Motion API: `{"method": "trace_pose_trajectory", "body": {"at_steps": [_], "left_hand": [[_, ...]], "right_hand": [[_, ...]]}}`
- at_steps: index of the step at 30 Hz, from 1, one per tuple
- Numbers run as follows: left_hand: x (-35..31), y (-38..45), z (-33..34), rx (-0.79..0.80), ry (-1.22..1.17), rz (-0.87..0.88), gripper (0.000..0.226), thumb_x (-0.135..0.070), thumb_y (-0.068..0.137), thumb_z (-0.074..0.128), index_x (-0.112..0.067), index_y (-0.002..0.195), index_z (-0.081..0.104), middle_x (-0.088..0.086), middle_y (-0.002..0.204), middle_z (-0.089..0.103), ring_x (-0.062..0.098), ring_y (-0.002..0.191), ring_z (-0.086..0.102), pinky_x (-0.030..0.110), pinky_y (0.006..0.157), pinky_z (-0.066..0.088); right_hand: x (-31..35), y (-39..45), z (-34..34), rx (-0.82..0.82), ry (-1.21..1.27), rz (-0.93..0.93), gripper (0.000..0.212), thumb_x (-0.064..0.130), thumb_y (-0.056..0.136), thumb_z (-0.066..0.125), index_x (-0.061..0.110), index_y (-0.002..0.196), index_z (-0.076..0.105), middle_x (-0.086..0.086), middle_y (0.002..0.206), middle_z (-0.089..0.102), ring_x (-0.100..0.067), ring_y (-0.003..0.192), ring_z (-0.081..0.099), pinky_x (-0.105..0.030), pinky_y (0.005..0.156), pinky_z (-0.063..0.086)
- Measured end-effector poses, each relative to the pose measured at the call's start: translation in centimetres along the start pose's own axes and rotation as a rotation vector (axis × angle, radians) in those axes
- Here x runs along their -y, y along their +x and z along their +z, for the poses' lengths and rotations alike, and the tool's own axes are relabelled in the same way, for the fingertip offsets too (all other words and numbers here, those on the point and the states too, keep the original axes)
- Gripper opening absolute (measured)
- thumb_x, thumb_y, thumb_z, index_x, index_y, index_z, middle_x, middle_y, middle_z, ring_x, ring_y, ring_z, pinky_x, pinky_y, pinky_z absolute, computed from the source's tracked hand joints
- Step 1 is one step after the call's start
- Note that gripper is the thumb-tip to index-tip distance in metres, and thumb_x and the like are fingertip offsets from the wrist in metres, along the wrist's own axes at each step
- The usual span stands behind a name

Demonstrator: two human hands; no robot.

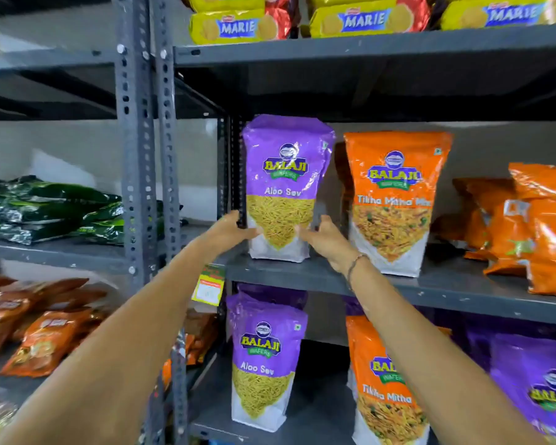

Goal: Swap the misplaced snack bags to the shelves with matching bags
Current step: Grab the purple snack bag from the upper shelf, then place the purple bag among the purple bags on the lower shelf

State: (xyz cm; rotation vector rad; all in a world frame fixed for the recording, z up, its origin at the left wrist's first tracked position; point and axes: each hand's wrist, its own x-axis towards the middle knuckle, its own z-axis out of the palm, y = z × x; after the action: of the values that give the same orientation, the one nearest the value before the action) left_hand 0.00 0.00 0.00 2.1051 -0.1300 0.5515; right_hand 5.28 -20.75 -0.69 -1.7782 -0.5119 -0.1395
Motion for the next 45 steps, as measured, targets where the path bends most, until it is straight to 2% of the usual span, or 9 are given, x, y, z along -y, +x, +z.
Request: {"method": "trace_pose_trajectory", "body": {"at_steps": [4, 7, 11, 22, 25, 28, 34, 38, 45], "left_hand": [[0.8, 1.1, 0.9, 0.13, -0.131, -0.016, 0.029, -0.009, 0.083, 0.065, -0.006, 0.112, 0.059, -0.002, 0.101, 0.067, -0.006, 0.079, 0.066, 0.008, 0.074, 0.051], [1.6, 1.4, 1.0, 0.013, -0.173, -0.033, 0.042, -0.006, 0.076, 0.072, -0.003, 0.113, 0.053, 0.002, 0.097, 0.067, 0.011, 0.085, 0.066, 0.011, 0.069, 0.053], [0.9, 0.3, 0.7, -0.003, -0.134, -0.008, 0.036, 0.0, 0.073, 0.072, -0.005, 0.106, 0.057, -0.005, 0.085, 0.065, -0.006, 0.065, 0.065, 0.006, 0.059, 0.048], [-4.2, -11.5, 2.0, -0.032, -0.188, 0.089, 0.06, -0.037, 0.061, 0.08, -0.019, 0.114, 0.056, -0.012, 0.097, 0.069, 0.002, 0.085, 0.067, 0.019, 0.076, 0.052], [-4.6, -15.0, 4.4, 0.024, -0.128, 0.105, 0.056, -0.047, 0.054, 0.081, -0.033, 0.1, 0.054, -0.014, 0.097, 0.067, 0.003, 0.089, 0.065, 0.023, 0.079, 0.05], [-4.1, -18.3, 8.1, 0.104, -0.125, 0.116, 0.052, -0.03, 0.063, 0.082, -0.03, 0.103, 0.048, -0.01, 0.103, 0.063, 0.005, 0.096, 0.061, 0.019, 0.08, 0.049], [-1.0, -23.0, 16.0, 0.309, -0.241, -0.007, 0.068, -0.009, 0.062, 0.084, -0.033, 0.109, 0.042, -0.012, 0.105, 0.061, 0.002, 0.09, 0.062, 0.015, 0.073, 0.051], [1.3, -24.3, 21.0, 0.424, -0.201, -0.045, 0.089, -0.021, 0.05, 0.089, -0.016, 0.125, 0.039, 0.002, 0.119, 0.061, 0.012, 0.11, 0.058, 0.03, 0.093, 0.048], [2.8, -24.4, 29.6, 0.561, -0.281, -0.16, 0.08, 0.001, 0.059, 0.082, -0.019, 0.124, 0.04, 0.0, 0.115, 0.06, 0.014, 0.104, 0.06, 0.023, 0.081, 0.055]], "right_hand": [[-1.0, 0.7, 1.0, -0.109, 0.053, -0.134, 0.028, 0.016, 0.084, 0.068, 0.012, 0.105, 0.051, -0.007, 0.105, 0.062, -0.017, 0.098, 0.057, -0.03, 0.085, 0.045], [-1.3, 0.7, 1.1, -0.142, 0.06, -0.201, 0.022, 0.014, 0.082, 0.07, 0.014, 0.099, 0.058, -0.004, 0.098, 0.065, -0.014, 0.089, 0.06, -0.021, 0.075, 0.05], [-1.0, -0.1, 0.7, -0.134, 0.094, -0.225, 0.025, 0.006, 0.077, 0.073, 0.012, 0.099, 0.063, -0.005, 0.096, 0.069, -0.014, 0.085, 0.064, -0.019, 0.072, 0.053], [2.2, -12.6, -3.7, -0.11, 0.138, -0.283, 0.027, 0.007, 0.076, 0.074, 0.023, 0.094, 0.063, 0.015, 0.087, 0.068, 0.013, 0.071, 0.064, -0.007, 0.065, 0.05], [0.9, -17.6, -5.5, -0.125, 0.121, -0.25, 0.03, 0.008, 0.075, 0.076, 0.031, 0.091, 0.063, 0.013, 0.091, 0.07, -0.002, 0.084, 0.068, -0.021, 0.079, 0.056], [-2.3, -22.5, -7.0, -0.177, 0.09, -0.195, 0.037, 0.006, 0.074, 0.076, 0.019, 0.107, 0.063, 0.002, 0.099, 0.072, -0.011, 0.089, 0.069, -0.024, 0.083, 0.056], [-10.8, -30.2, -9.2, -0.229, 0.063, -0.032, 0.045, -0.003, 0.073, 0.073, 0.014, 0.112, 0.058, 0.007, 0.094, 0.068, 0.007, 0.071, 0.064, -0.011, 0.069, 0.049], [-16.0, -33.7, -10.3, -0.281, 0.054, 0.086, 0.049, -0.001, 0.069, 0.077, 0.021, 0.109, 0.059, 0.009, 0.096, 0.071, 0.002, 0.081, 0.067, -0.017, 0.074, 0.052], [-21.3, -36.9, -14.3, -0.253, -0.022, 0.215, 0.057, 0.028, 0.066, 0.081, 0.028, 0.114, 0.049, 0.003, 0.108, 0.068, -0.008, 0.099, 0.067, -0.03, 0.083, 0.055]]}}
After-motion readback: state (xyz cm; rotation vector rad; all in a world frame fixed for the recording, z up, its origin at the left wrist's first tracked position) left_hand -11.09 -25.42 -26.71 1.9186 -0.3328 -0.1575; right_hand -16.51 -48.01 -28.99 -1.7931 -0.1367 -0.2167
